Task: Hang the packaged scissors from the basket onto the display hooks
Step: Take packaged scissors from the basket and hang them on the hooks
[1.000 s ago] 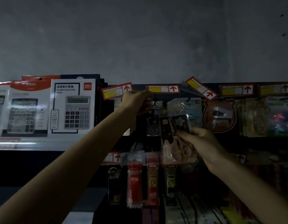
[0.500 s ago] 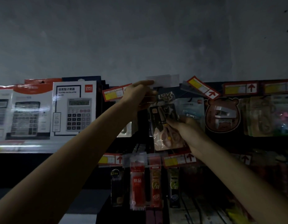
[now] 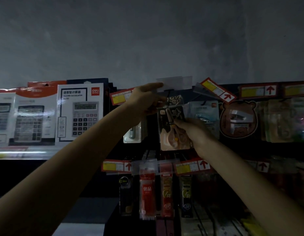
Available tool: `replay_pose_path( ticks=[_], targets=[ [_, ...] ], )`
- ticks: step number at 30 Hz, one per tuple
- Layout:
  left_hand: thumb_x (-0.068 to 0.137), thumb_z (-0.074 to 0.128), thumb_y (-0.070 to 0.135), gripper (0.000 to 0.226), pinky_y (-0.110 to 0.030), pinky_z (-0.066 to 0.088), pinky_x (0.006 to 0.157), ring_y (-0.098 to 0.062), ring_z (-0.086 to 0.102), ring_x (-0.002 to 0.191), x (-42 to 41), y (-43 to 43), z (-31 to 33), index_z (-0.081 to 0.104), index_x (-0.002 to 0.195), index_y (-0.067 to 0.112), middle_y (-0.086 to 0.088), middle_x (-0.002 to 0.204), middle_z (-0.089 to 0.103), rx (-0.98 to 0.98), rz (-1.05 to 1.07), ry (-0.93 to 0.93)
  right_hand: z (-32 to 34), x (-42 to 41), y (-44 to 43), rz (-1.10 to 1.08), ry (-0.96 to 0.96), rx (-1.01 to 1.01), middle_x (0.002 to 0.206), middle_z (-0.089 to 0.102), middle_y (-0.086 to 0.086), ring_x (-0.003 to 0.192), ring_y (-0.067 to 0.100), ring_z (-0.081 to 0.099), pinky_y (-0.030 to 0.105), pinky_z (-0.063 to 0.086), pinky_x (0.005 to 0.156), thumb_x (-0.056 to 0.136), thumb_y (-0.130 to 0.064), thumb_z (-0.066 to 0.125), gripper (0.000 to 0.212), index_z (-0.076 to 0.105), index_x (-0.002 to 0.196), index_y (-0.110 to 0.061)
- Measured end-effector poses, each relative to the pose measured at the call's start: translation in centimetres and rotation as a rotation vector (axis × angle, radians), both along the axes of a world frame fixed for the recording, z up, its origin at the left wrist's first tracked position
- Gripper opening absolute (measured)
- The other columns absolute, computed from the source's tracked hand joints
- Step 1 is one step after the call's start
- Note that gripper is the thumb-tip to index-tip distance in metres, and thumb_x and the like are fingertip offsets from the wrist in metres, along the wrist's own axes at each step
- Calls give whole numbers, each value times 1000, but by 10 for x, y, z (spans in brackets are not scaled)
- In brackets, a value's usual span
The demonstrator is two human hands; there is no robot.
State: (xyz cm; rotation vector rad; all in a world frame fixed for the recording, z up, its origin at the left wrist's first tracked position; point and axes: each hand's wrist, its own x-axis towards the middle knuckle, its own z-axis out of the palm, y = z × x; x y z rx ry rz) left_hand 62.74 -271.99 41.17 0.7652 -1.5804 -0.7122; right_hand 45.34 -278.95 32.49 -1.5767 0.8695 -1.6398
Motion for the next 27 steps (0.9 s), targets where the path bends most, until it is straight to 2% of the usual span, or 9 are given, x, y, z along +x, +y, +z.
replay_pose_path(
  ticks=[6,8,12,15,18,21,23,25,27],
  targets=[
    [96,53,-8,55,-16,54,55,-12,69,75,2,-1,-4,57,141,22,-9,104,71,-34,9,5,-2,4,0,4,4,56,77,73,12,57,21,68,29,50,58,97,-31,66,30,74,105,-3],
    [96,56,-6,53,-17,55,59,-13,69,76,1,-3,-9,57,141,21,-11,109,69,-73,35,-9,-4,4,-1,15,-9,63,78,74,12,60,23,69,33,52,62,95,-31,68,32,73,105,-1],
    [97,59,5,36,-32,59,85,-19,68,97,1,-8,-36,62,130,18,-1,106,68,-257,205,-109,-5,1,-2,1,-20,58,81,78,5,74,22,74,34,58,70,95,-26,70,14,74,94,-12],
    [98,60,13,25,-25,60,77,-7,68,96,3,-15,-69,65,122,19,5,109,69,-415,394,-288,-3,0,2,-13,-10,54,84,78,5,74,19,74,29,59,63,95,-26,71,13,75,95,-13],
    [96,64,17,25,-35,63,78,-7,70,92,5,-26,-98,64,121,20,8,104,70,-383,418,-326,-2,2,6,-22,-2,65,84,78,9,72,22,75,31,61,62,95,-24,71,13,75,96,-12],
    [91,72,31,49,-39,63,81,-8,71,100,4,-36,-113,53,136,24,6,114,72,-293,317,-282,-2,3,5,-33,-2,71,89,79,14,80,29,76,41,62,73,95,-23,71,21,74,106,-6],
    [85,75,36,74,-43,63,83,-14,72,105,1,-40,-114,37,149,31,3,125,69,-231,196,-222,-4,4,4,-48,7,87,86,79,11,75,26,76,37,62,68,95,-23,70,19,74,105,-8],
    [85,77,28,78,-46,63,80,-21,74,99,-1,-46,-114,34,150,37,-3,122,70,-176,98,-181,-5,3,7,-66,38,94,83,79,8,70,20,75,29,58,59,96,-21,67,12,74,102,-13],
    [88,77,14,71,-44,64,75,-22,76,90,-5,-47,-114,39,143,39,-7,109,73,-166,88,-202,-7,1,11,-77,78,85,90,78,10,78,22,75,30,58,62,96,-15,65,11,73,102,-15]
  ],
)
